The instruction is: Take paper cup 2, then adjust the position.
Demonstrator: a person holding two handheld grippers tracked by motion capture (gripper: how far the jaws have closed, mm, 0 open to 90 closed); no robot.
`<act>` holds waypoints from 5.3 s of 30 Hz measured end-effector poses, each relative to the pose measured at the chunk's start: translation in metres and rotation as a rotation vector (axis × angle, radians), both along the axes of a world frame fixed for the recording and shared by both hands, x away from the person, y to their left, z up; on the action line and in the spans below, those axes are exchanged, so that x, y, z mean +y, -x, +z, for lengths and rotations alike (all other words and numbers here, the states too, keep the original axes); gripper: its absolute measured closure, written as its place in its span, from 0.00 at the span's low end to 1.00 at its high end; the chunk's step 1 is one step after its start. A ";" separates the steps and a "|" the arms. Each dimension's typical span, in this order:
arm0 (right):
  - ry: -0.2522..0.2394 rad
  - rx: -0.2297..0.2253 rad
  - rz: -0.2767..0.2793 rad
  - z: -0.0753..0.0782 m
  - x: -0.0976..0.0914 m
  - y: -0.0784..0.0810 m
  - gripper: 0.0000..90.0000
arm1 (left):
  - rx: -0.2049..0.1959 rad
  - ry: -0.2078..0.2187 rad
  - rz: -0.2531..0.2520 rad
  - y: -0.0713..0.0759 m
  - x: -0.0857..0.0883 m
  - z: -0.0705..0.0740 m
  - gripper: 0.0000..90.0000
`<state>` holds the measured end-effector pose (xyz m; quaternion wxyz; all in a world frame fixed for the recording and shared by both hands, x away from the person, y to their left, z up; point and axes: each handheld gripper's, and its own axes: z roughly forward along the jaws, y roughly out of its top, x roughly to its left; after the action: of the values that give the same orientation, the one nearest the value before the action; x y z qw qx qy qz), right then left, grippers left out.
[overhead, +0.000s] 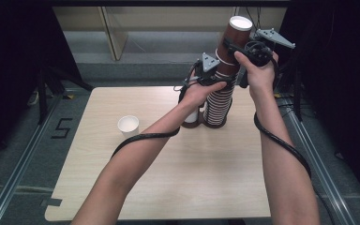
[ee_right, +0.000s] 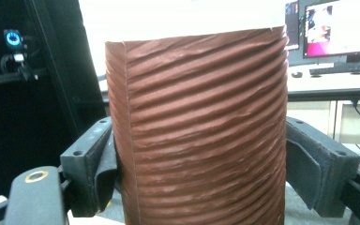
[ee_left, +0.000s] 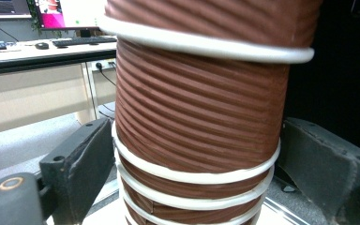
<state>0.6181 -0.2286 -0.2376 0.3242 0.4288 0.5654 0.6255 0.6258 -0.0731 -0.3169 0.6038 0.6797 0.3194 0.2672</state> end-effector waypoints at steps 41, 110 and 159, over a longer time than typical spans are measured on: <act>-0.198 -0.163 -0.050 0.040 -0.047 0.048 0.22 | -0.097 -0.010 -0.017 0.044 0.024 0.004 0.04; -0.091 0.183 0.158 -0.174 0.008 0.170 0.21 | -0.048 -0.162 -0.114 0.199 0.149 -0.121 0.05; -0.471 0.521 0.266 -0.217 0.036 0.182 0.20 | 0.001 -0.181 -0.268 0.194 0.090 -0.147 0.00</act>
<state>0.4365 -0.1927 -0.4542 -0.0219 0.5592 0.5204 0.6450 0.4319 0.0171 -0.4638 0.5703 0.7679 0.2007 0.2116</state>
